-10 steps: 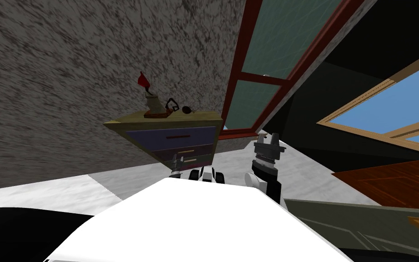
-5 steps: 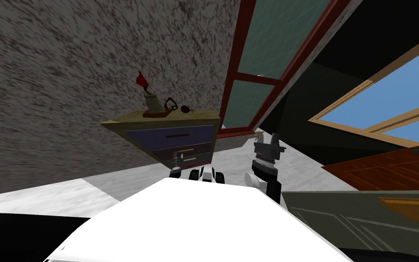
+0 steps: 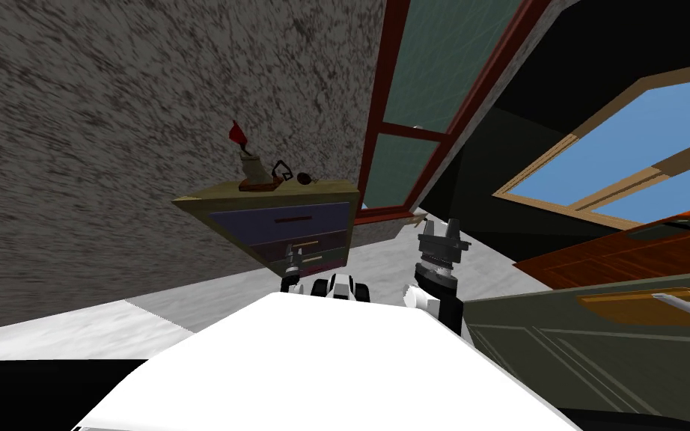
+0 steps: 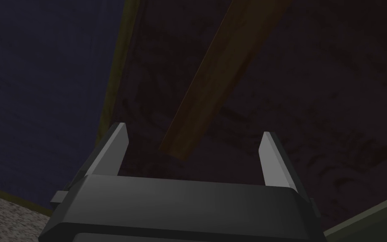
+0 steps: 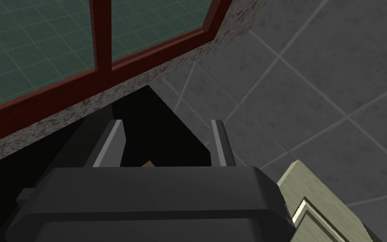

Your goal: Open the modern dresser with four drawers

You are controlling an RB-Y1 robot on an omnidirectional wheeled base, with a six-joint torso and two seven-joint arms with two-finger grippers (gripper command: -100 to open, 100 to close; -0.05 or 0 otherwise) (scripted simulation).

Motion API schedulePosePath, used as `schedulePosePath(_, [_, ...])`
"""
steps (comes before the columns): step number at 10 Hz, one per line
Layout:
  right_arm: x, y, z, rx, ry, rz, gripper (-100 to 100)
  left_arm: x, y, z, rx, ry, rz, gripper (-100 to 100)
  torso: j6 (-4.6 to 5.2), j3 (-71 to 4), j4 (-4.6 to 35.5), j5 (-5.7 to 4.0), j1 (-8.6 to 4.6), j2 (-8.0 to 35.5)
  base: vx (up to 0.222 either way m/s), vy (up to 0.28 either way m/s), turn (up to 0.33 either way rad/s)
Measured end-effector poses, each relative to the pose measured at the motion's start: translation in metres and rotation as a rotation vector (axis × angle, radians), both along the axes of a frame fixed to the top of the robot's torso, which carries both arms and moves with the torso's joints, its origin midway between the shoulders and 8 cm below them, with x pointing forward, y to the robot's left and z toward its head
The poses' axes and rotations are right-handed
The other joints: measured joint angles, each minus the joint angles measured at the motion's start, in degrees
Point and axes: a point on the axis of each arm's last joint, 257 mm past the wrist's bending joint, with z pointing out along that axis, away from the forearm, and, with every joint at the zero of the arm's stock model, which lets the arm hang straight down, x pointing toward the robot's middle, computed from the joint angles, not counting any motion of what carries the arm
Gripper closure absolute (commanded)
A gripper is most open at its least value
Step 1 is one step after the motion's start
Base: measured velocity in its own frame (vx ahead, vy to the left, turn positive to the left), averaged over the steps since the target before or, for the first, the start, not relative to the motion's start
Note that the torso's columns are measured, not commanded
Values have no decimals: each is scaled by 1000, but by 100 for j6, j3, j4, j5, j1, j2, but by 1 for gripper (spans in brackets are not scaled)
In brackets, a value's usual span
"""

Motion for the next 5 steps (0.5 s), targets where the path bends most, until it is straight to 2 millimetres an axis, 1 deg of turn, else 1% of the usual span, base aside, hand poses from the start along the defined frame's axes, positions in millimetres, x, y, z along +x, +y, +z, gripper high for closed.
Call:
schedulePosePath(1, [0, 0, 0, 0, 0, 0, 0, 9, 3, 2, -3, 0, 9, -100, 0, 7, 3, 1, 4, 11, -92, 5, -90])
schedulePosePath(2, [0, 0, 0, 0, 0, 0, 0, 17, 4, 3, -8, 1, 18, -100, -1, 10, 4, 1, 2, 14, -42, 1, -18])
schedulePosePath(3, [0, 0, 0, 0, 0, 0, 0, 18, 4, 3, -9, 3, 19, 100, -3, 0, 0, 0, 1, -3, 55, -12, 147])
schedulePosePath(5, [0, 0, 0, 0, 0, 0, 0, 2, 2, 2, 1, 0, 2, 100, 0, -22, -17, 10, 6, -41, 107, -7, 115])
